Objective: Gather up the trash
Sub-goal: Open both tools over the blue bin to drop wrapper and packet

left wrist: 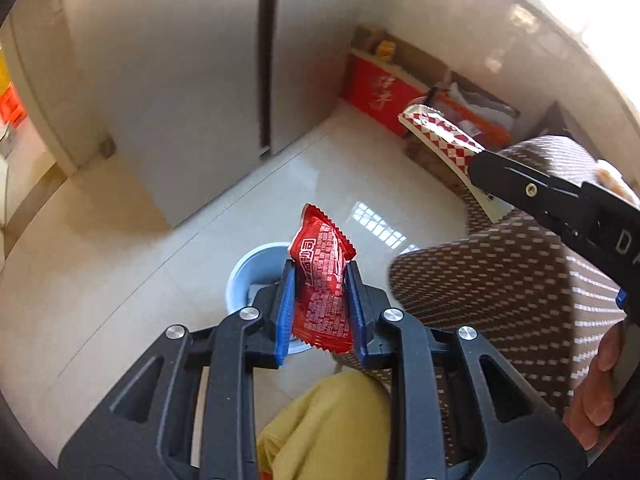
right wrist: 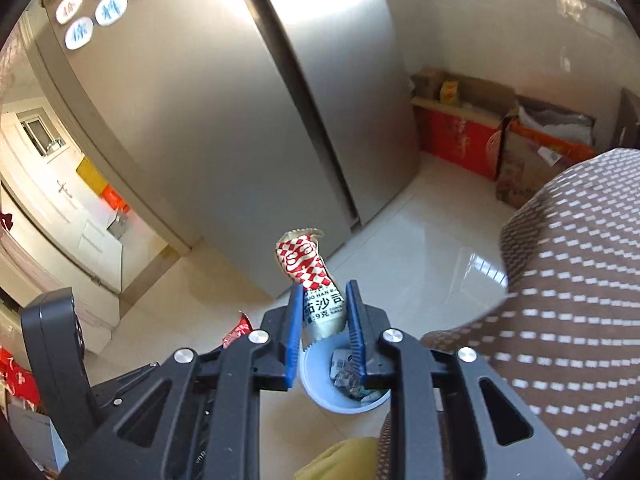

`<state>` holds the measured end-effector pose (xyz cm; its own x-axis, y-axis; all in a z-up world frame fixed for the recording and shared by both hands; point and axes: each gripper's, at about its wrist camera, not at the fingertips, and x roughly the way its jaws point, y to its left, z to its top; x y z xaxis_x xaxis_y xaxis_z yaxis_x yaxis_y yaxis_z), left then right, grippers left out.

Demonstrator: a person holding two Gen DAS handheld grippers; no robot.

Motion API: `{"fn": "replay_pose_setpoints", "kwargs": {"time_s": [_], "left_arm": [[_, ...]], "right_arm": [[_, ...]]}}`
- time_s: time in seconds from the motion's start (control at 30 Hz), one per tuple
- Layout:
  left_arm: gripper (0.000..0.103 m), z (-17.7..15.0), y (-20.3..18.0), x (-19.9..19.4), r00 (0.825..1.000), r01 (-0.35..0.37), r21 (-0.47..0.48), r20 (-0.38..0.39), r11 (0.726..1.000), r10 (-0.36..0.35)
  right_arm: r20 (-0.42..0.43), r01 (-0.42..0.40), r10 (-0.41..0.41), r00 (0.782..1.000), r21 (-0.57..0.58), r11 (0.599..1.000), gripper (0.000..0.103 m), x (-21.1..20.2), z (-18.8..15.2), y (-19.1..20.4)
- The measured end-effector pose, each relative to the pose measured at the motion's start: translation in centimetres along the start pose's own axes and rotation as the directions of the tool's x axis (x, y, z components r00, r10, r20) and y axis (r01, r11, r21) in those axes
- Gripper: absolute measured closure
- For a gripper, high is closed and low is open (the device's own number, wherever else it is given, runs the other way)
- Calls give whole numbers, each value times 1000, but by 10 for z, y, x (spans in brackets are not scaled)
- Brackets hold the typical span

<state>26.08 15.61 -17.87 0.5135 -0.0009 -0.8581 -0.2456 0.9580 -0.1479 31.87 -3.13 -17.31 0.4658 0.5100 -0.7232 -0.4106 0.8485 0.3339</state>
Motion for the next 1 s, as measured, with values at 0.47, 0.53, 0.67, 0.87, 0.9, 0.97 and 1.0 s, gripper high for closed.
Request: {"fn": "replay_pose_setpoints", "kwargs": {"time_s": [0.47,0.53,0.67,0.87,0.9,0.97,1.0], "left_arm": [[40,6,28,46,994,-51,-76,-98,996,44],[37,6,26,42,995,-63,-64,-86,996,58],[37,9,28,37,994,-79,-66,-76,995,74],[37,6,33,25,994,-94,-76,-61,993,89],[37,5,34,23,994,-98,-77,-60,992,94],[37,5,35,20,994,-95,-86,-59,992,90],[37,4,36,18,994,-95,-91,-56,991,90]], "right_arm": [[-86,-8,2,996,-75,997,85,17,-4,17],[-87,-4,-2,996,-74,997,84,16,-4,15],[-96,11,-19,995,-85,996,71,17,-5,18],[-95,15,-22,995,-73,997,51,16,-3,17],[-102,14,-21,995,-70,997,51,16,-4,18],[-107,17,-24,994,-68,998,51,17,-4,18],[-106,16,-23,994,-70,997,51,17,-4,18]]}}
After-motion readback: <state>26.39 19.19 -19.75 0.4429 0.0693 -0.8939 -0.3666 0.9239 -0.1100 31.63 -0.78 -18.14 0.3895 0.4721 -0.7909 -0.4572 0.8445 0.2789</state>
